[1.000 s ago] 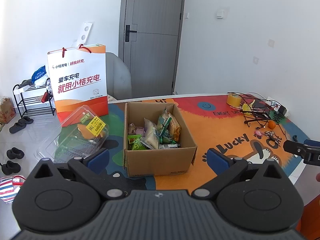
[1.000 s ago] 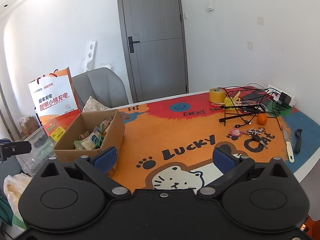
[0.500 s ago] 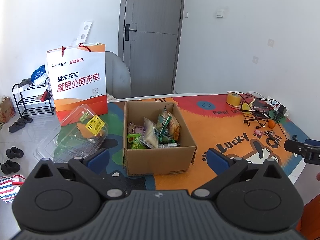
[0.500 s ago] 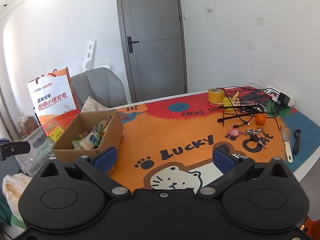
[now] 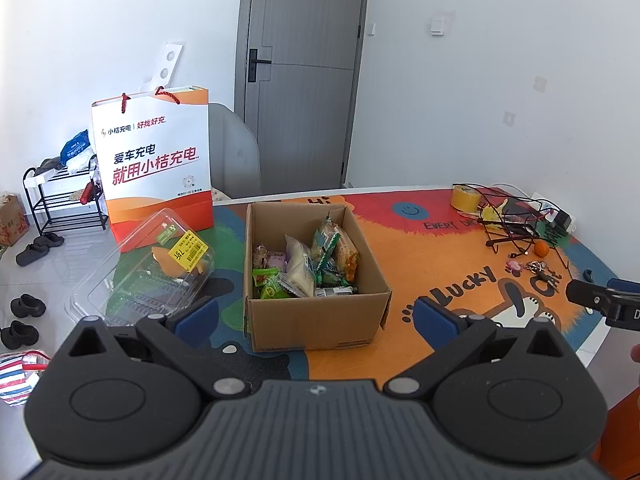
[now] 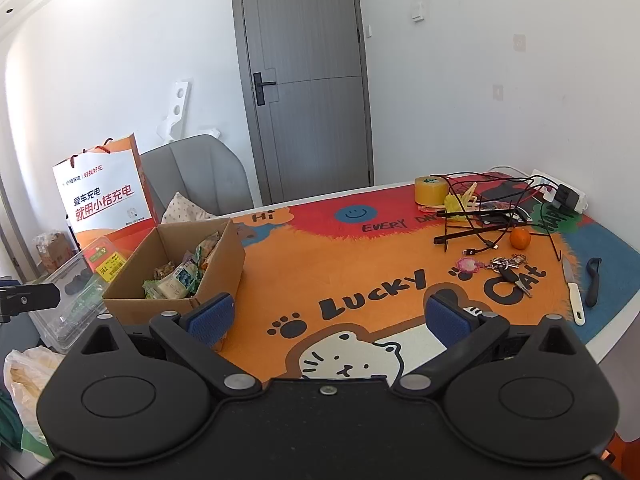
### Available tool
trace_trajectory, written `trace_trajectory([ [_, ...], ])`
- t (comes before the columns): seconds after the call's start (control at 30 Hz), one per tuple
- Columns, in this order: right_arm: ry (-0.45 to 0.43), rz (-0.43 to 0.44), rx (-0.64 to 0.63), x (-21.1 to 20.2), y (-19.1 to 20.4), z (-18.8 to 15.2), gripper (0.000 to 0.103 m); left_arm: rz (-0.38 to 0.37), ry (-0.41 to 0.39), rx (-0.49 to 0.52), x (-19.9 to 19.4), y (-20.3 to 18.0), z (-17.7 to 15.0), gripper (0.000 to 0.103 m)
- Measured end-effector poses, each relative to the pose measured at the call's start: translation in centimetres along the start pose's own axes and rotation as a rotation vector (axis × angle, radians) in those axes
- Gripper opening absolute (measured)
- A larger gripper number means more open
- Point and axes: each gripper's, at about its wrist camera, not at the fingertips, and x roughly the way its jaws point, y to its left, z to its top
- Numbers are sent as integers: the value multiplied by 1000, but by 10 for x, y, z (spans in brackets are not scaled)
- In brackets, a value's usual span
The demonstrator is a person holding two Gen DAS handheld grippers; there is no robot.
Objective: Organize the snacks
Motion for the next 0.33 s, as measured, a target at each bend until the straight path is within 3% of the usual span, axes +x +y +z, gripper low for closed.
trace_trajectory([
  [0.33, 4, 0, 1, 1, 0, 0, 103, -3, 4, 4, 0, -3, 1, 103],
])
